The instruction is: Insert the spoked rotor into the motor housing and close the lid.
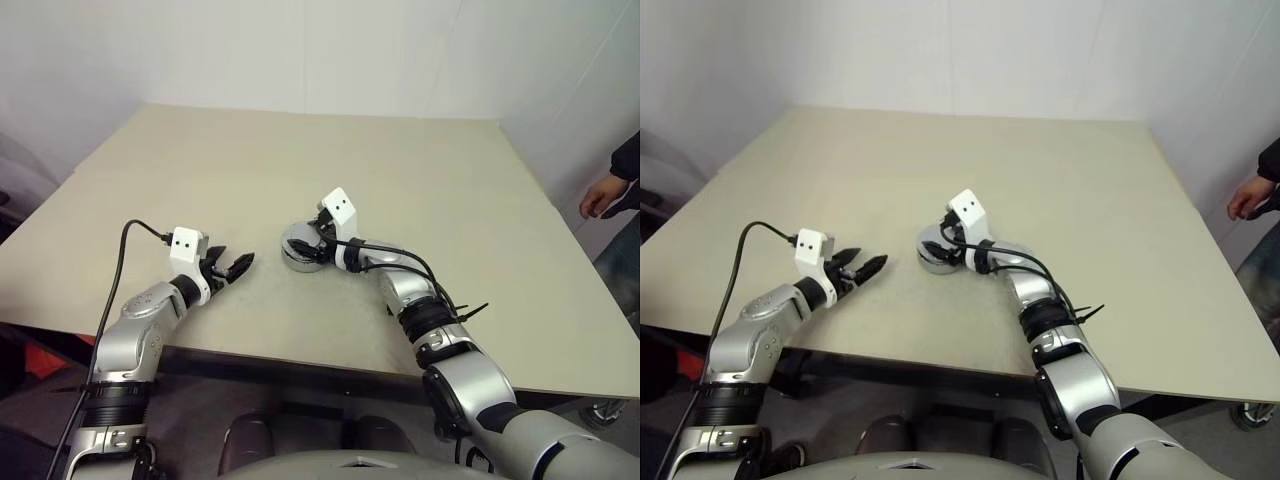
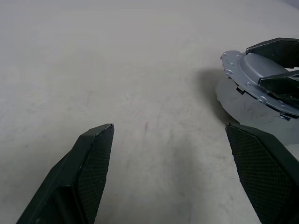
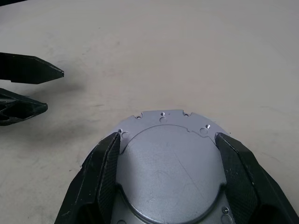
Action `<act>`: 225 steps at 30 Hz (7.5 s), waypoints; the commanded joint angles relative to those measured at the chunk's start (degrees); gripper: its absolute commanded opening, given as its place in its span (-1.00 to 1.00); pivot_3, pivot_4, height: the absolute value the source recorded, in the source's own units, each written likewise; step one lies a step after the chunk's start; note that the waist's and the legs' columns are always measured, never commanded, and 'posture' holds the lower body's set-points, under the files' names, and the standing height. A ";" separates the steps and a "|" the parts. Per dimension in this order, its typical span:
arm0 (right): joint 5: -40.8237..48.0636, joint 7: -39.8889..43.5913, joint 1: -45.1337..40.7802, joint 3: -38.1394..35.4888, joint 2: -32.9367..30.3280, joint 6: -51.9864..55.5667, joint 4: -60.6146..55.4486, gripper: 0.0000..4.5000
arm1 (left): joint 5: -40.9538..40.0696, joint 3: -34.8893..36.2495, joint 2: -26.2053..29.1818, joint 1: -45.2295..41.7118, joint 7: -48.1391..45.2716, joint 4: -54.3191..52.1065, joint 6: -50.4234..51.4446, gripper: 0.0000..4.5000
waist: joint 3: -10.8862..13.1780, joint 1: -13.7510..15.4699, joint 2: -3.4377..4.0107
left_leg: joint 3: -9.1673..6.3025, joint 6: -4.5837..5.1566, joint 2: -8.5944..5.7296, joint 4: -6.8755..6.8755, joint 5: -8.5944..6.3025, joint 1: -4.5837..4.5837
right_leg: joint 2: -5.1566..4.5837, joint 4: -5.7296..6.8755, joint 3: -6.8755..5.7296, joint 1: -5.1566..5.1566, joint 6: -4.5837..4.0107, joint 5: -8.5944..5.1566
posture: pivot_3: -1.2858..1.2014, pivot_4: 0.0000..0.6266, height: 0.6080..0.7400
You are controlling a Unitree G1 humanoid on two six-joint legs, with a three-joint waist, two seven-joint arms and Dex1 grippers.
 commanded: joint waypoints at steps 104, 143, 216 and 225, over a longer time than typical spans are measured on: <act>-2.53 6.04 2.87 3.50 -4.09 1.90 -6.01 0.40 | 0.15 0.20 0.35 -1.02 -0.57 -0.28 -1.55 0.80 | -0.18 0.97 -0.19 | 0.00 0.03 0.00 0.00 -0.02 0.04 | 0.00 0.00 0.00 0.09 -0.01 0.00 | 0.03 -1.00 1.00; -2.87 3.25 1.66 3.14 -3.43 -0.93 -5.34 0.40 | 0.18 0.26 0.78 -1.03 -1.13 -0.23 -1.45 0.80 | -0.17 0.97 -0.18 | 0.01 0.03 0.00 0.00 -0.02 -0.17 | 0.01 0.01 0.00 -0.19 -0.02 0.01 | 0.03 -1.00 1.00; -3.50 3.80 3.44 3.06 -3.94 0.66 -3.98 0.40 | -31.93 16.64 -21.36 -22.84 18.46 8.77 30.62 -0.99 | -0.20 2.18 -0.20 | 0.04 0.14 -0.01 -0.03 -0.08 -0.14 | -0.02 -0.20 -0.11 0.14 0.38 -0.20 | 0.03 -1.00 1.00; -3.29 3.58 3.93 2.86 -3.96 1.46 -5.53 0.40 | -26.71 16.87 -20.36 -25.71 29.09 22.02 35.49 -0.99 | -0.22 2.36 -0.24 | 0.01 0.14 -0.04 -0.03 -0.09 0.02 | -0.03 -0.24 -0.10 0.22 0.48 -0.22 | 0.03 -1.00 1.00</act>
